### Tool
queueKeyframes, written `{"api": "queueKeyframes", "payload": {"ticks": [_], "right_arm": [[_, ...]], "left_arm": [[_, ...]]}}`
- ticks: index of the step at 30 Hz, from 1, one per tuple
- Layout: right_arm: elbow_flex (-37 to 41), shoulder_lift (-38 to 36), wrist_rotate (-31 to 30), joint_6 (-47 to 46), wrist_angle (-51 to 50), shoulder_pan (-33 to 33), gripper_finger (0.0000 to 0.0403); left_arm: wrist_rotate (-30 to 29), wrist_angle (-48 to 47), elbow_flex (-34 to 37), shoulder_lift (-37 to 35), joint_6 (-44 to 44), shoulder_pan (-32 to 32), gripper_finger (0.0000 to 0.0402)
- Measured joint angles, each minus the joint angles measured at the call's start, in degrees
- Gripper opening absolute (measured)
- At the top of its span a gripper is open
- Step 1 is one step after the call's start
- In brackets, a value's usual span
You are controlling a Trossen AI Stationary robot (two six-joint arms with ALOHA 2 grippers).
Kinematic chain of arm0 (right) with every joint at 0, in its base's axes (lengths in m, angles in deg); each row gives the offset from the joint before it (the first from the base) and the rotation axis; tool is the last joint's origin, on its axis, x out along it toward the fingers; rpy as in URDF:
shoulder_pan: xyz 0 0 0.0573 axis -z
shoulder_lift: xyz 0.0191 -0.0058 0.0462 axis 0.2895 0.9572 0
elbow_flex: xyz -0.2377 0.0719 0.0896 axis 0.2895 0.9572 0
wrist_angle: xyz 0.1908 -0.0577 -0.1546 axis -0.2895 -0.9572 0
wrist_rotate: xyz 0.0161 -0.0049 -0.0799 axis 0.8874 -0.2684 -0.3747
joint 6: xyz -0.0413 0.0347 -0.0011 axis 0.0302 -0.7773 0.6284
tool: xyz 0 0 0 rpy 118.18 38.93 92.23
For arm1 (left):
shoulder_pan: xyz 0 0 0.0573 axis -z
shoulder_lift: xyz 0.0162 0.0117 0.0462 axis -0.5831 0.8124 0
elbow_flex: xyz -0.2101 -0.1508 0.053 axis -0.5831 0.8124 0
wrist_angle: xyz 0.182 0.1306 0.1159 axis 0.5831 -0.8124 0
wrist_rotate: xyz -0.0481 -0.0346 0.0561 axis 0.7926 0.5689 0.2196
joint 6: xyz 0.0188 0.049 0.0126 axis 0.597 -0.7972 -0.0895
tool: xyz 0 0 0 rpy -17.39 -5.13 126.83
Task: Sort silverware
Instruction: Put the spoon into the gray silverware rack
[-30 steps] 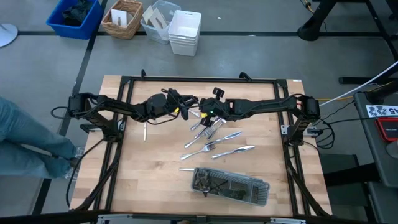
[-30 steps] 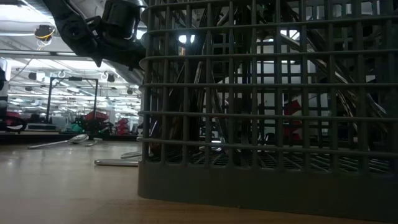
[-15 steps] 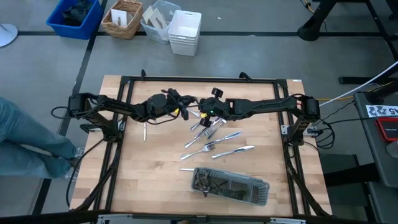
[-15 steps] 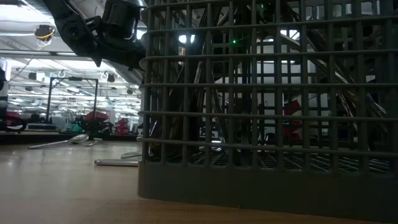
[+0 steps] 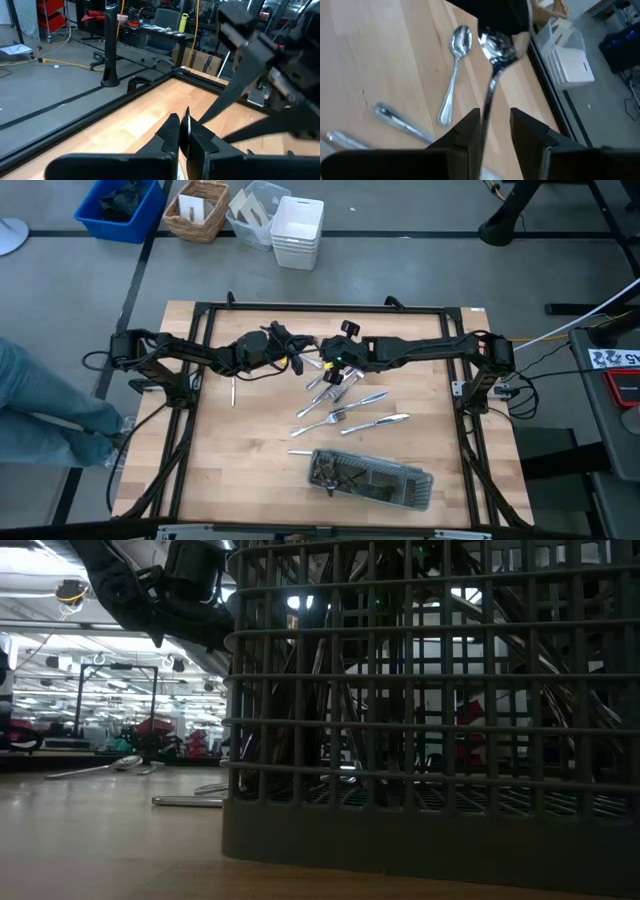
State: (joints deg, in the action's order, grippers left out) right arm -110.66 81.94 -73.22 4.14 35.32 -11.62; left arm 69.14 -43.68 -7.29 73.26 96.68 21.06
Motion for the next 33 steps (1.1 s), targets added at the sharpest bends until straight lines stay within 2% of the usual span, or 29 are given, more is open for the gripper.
{"api": "queueKeyframes", "payload": {"ticks": [5,11,16,26,33], "right_arm": [[-5.0,-1.2,-0.1,-1.6,-10.6,0.0,0.0108],[-5.6,-7.1,-0.5,-1.7,-14.3,0.0,0.0108],[-5.5,-12.3,-0.7,-2.0,-17.8,0.1,0.0108],[-2.6,-19.8,-4.1,-4.8,-20.6,0.1,0.0108],[-2.6,-20.0,-4.1,-4.9,-19.7,0.1,0.0108]], "left_arm": [[2.9,-0.2,0.0,-1.2,0.0,0.2,0.0001],[5.0,-1.5,0.0,-4.7,-4.1,2.5,0.0001],[9.8,-3.5,0.0,-10.1,-6.1,5.4,0.0],[24.9,-11.8,0.0,-22.2,-10.9,12.7,0.0],[26.1,-12.1,-0.9,-23.1,-14.6,19.8,0.0]]}}
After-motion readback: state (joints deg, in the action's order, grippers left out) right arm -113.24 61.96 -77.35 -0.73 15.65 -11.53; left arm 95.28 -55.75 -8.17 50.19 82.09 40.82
